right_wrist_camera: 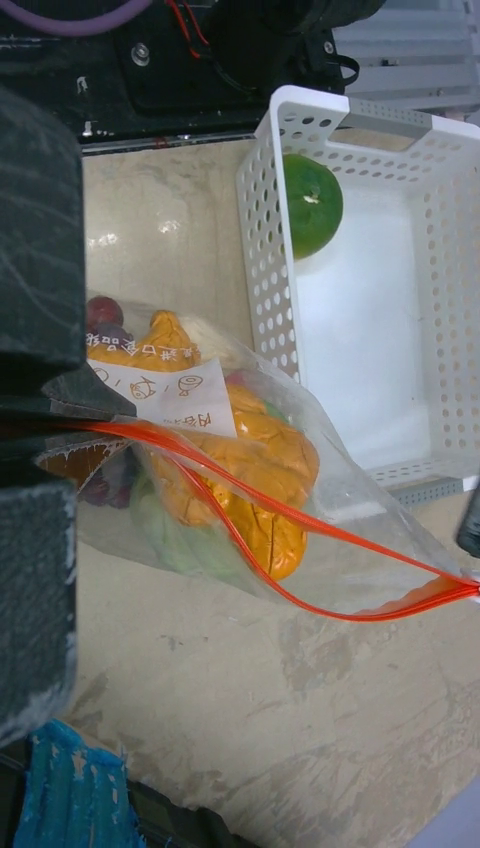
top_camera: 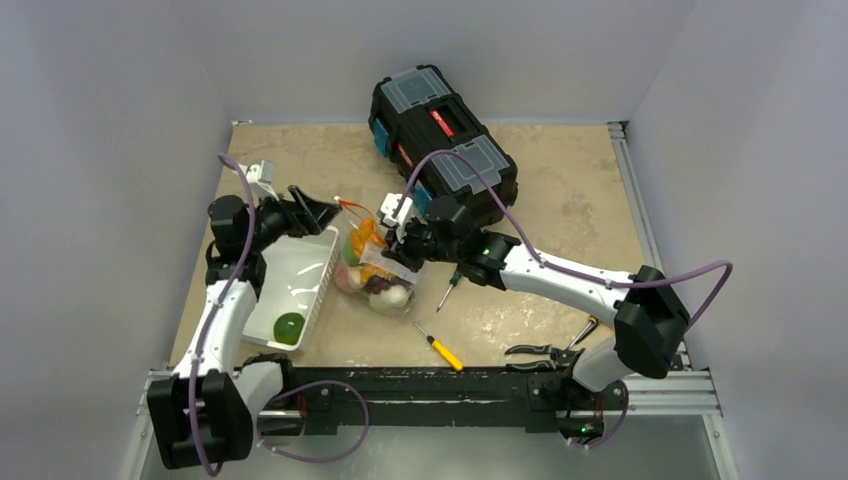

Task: Place the food in the zip-top bag and seal the zipper

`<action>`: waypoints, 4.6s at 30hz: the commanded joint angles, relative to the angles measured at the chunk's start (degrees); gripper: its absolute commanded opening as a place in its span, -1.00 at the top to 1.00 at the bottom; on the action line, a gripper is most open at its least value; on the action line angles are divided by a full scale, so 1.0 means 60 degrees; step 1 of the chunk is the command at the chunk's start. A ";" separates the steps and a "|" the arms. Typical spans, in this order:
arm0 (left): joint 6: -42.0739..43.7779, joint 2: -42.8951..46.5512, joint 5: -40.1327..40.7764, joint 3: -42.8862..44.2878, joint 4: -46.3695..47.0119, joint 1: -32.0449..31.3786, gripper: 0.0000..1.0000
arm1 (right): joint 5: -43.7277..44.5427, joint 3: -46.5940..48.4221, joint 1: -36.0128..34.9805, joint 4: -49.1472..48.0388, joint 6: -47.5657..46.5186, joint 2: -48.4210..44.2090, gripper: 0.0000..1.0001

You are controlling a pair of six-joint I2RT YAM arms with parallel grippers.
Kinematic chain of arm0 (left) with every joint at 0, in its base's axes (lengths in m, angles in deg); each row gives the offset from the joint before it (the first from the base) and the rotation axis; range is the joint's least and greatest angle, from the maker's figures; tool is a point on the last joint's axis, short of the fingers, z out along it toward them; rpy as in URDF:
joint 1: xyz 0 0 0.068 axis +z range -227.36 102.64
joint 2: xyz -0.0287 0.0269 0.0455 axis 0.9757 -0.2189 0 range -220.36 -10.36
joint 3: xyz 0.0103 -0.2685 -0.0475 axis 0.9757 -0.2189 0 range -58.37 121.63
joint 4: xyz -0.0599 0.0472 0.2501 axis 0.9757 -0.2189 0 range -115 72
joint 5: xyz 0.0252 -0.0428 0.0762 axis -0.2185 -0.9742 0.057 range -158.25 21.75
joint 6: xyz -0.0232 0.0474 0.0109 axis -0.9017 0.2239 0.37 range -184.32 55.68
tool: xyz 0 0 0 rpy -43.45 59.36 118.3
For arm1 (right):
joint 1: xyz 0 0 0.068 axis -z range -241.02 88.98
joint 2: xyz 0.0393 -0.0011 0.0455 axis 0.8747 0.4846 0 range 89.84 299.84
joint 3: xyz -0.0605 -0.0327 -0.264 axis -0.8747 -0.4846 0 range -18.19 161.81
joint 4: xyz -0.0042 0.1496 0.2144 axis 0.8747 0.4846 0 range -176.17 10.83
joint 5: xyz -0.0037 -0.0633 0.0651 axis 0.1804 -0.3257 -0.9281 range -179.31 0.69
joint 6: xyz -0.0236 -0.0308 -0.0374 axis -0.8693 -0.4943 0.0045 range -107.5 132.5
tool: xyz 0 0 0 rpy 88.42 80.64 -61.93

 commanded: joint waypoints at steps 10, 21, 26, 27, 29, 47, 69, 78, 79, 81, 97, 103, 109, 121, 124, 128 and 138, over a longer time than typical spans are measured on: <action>-0.5938 -0.5162 -0.4745 -0.0490 1.2373 0.0941 -0.61 | -0.0291 -0.0153 0.0064 -0.0710 -0.0200 -0.0887 1.00; -0.5345 -0.4288 -0.5110 -0.0658 1.1443 0.0126 -0.10 | 0.0092 -0.0062 0.0067 -0.0600 -0.0085 -0.0963 1.00; -0.4856 -0.3857 -0.5155 -0.0764 0.9840 0.0098 0.20 | 0.0954 0.0117 0.0074 -0.0346 0.0084 -0.0926 0.78; -0.4635 -0.3696 -0.5175 -0.0789 0.9527 0.0064 0.26 | 0.1084 0.0211 0.0083 -0.0224 0.0177 -0.0892 0.65; -0.3861 -0.3305 -0.5083 -0.0803 0.8545 -0.0005 0.34 | 0.1068 0.0334 0.0074 -0.0086 0.0283 -0.0868 0.47; 0.1804 -0.0560 -0.3608 0.1192 -0.2294 -0.0316 1.00 | 0.0773 0.1794 0.0044 0.1706 0.0236 -0.0933 -0.98; 0.3863 0.3268 -0.2775 0.0443 -0.4357 -0.1413 1.00 | -0.2624 0.3309 -0.1141 0.2643 -0.4785 0.0333 -0.70; 0.3982 0.3658 -0.3006 0.0418 -0.4249 -0.1408 1.00 | -0.2540 0.3689 -0.0675 0.3794 -0.5479 0.1098 -0.48; 0.3995 0.3652 -0.3033 0.0415 -0.4247 -0.1415 1.00 | -0.2346 0.3618 -0.0664 0.3809 -0.5520 0.1080 -0.44; 0.3980 0.3624 -0.3091 0.0429 -0.4246 -0.1413 1.00 | -0.2021 0.3398 -0.0661 0.3707 -0.5581 0.0964 -0.31; 0.3592 0.3868 -0.2539 -0.0025 -0.3591 -0.1408 -0.17 | -0.3030 0.2939 -0.0202 0.2772 -0.4391 0.0525 1.00; 0.2835 0.5303 -0.1804 -0.1804 -0.1036 -0.1451 -0.52 | -0.3676 0.2253 0.0153 0.1370 -0.2993 0.0151 1.00; 0.3173 0.5772 -0.0826 -0.2485 0.0091 -0.1496 -0.57 | -0.3830 0.2138 0.0174 0.1019 -0.2635 0.0052 1.00; 0.3845 0.4180 -0.2427 -0.1802 0.0565 -0.1518 0.05 | -0.3916 0.2177 0.0173 0.0738 -0.2431 -0.0013 1.00; 0.3696 0.4234 -0.2482 -0.2076 0.1058 -0.1539 0.13 | -0.3956 0.2196 0.0174 0.0730 -0.2366 -0.0037 1.00; 0.2840 0.3796 -0.2935 -0.2263 0.2378 -0.1555 0.22 | -0.4053 0.2221 0.0174 0.0708 -0.2350 -0.0010 1.00; 0.3769 0.3446 -0.3494 -0.1646 0.0690 -0.1565 1.00 | -0.3944 0.2456 0.0174 0.0989 -0.2116 -0.0072 0.49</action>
